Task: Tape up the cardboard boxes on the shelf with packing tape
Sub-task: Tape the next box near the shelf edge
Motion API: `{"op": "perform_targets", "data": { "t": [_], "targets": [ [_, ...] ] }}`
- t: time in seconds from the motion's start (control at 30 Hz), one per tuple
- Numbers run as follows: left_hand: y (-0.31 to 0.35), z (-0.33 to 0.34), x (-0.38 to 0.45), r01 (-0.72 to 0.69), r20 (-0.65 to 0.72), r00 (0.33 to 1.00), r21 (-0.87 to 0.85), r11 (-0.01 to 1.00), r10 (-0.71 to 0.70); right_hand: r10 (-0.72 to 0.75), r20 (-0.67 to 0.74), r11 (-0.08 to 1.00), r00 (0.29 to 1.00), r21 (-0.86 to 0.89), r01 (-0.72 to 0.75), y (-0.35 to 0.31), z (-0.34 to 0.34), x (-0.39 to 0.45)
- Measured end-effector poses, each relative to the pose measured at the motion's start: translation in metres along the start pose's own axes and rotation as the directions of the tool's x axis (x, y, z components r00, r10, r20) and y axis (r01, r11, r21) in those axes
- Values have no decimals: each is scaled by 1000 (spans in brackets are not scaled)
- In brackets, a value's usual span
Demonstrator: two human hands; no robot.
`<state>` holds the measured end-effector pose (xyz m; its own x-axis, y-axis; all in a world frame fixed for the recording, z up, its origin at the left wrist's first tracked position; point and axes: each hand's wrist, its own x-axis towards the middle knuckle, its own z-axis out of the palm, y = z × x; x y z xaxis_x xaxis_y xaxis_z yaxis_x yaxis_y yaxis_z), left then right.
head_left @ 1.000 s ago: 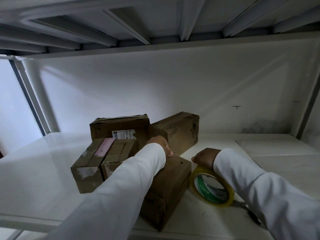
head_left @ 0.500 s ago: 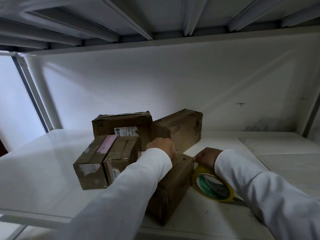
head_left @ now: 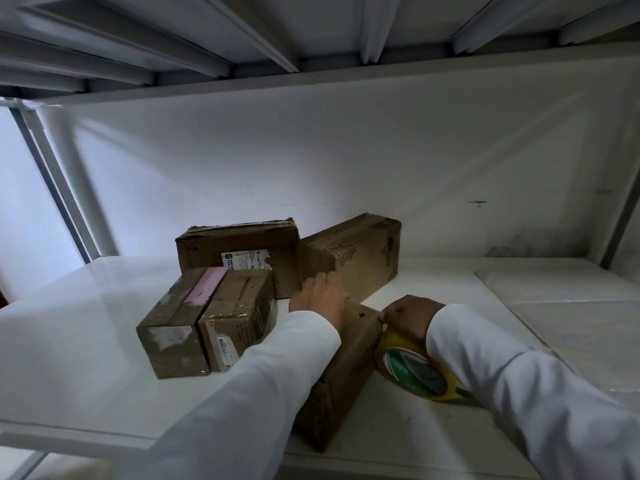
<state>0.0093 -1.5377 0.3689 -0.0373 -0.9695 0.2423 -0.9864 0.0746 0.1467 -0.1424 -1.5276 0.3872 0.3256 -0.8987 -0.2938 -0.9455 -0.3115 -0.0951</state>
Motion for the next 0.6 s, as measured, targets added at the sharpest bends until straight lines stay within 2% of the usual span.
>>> {"op": "perform_targets", "data": {
  "t": [0.23, 0.37, 0.47, 0.53, 0.57, 0.6],
  "targets": [
    [5, 2, -2, 63, 41, 997, 75, 995, -66, -9, -8, 998, 1000, -59, 9, 0, 3, 4],
    [5, -1, -2, 67, -42, 997, 158, 985, -61, -16, -14, 996, 1000, -83, 15, -1, 3, 3],
    [3, -9, 8, 55, -33, 998, 321, 945, -46, -15, -21, 995, 1000, -100, 12, -1, 4, 4],
    [6, -13, 13, -46, 46, 999, 447, 894, 28, -5, -35, 996, 999, -84, 2, -1, 5, 6],
    [10, -11, 14, -140, 109, 989, 424, 895, 103, -1, -44, 997, 999, -81, -3, 0, 6, 7],
    [13, -6, 13, -235, 176, 967, 314, 920, 186, 0, -51, 997, 999, -81, -4, 0, 6, 7]
  ]
}}
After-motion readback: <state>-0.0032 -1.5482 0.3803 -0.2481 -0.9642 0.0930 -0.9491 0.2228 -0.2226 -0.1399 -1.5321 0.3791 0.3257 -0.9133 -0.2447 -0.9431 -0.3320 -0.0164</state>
